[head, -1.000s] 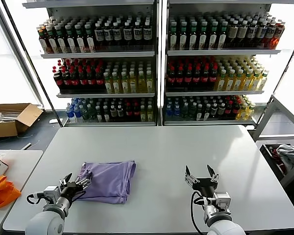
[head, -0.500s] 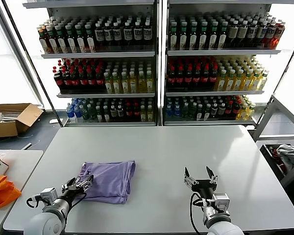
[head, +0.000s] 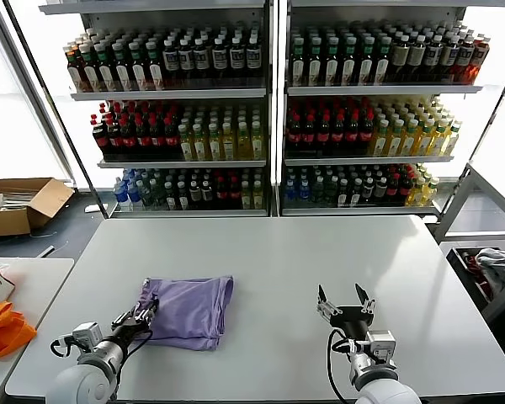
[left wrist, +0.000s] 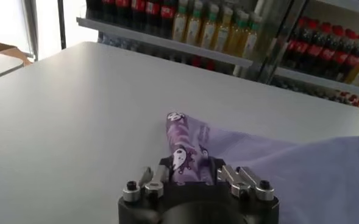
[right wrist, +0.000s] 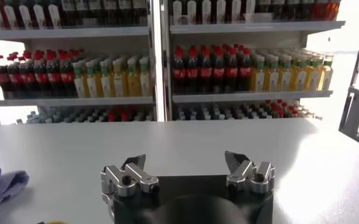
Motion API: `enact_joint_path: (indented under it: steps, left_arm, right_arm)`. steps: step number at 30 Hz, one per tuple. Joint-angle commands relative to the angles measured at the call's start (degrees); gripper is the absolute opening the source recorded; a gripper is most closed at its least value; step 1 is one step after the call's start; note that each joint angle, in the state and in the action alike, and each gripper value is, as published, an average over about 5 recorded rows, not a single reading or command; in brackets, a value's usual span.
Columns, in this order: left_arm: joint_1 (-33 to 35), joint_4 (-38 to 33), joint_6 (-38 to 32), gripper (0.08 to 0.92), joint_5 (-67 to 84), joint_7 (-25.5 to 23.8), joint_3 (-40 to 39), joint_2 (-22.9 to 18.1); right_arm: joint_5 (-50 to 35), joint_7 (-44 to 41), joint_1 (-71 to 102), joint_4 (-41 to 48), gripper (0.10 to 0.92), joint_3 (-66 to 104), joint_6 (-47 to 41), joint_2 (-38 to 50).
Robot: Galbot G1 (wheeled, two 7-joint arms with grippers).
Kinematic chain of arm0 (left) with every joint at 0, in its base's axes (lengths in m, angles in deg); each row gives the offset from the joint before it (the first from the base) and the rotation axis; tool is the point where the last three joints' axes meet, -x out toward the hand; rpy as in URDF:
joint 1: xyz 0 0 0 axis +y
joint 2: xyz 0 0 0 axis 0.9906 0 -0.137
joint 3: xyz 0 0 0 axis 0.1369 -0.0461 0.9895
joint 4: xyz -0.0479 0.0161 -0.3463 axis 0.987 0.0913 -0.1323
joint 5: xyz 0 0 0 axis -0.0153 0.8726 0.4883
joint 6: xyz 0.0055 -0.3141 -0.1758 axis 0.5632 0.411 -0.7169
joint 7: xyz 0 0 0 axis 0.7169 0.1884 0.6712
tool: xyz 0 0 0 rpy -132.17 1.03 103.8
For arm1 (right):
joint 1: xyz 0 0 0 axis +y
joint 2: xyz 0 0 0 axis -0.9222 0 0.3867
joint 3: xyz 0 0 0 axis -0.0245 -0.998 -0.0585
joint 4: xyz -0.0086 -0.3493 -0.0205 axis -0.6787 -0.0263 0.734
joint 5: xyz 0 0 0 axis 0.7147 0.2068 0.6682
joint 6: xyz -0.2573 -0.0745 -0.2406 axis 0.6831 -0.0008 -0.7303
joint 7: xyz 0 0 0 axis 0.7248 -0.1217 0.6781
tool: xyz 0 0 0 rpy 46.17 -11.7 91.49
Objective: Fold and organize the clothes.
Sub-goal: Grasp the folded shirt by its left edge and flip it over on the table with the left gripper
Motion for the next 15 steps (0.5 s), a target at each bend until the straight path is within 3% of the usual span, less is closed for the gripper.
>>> enact_joint_path:
  steps: [1,8,15]
  left_arm:
    - [-0.2,0.4,-1.6,0.358,-3.4,0.0,0.5,0.1]
    - [-0.7,-0.1,-2.9,0.161,-1.8,-0.2,8.0,3.1]
    - [-1.3,2.4,-2.6,0.13,3.7,-1.7,21.6,14.0]
  right_arm:
    - [0.0,0.1,0.0,0.0,0.823,0.0,0.0,0.0]
    - [-0.1,0.1,-0.3,0.1,0.823,0.0,-0.1,0.2]
    - [-0.3,0.1,-1.2,0.5,0.823,-0.6,-0.1,0.3]
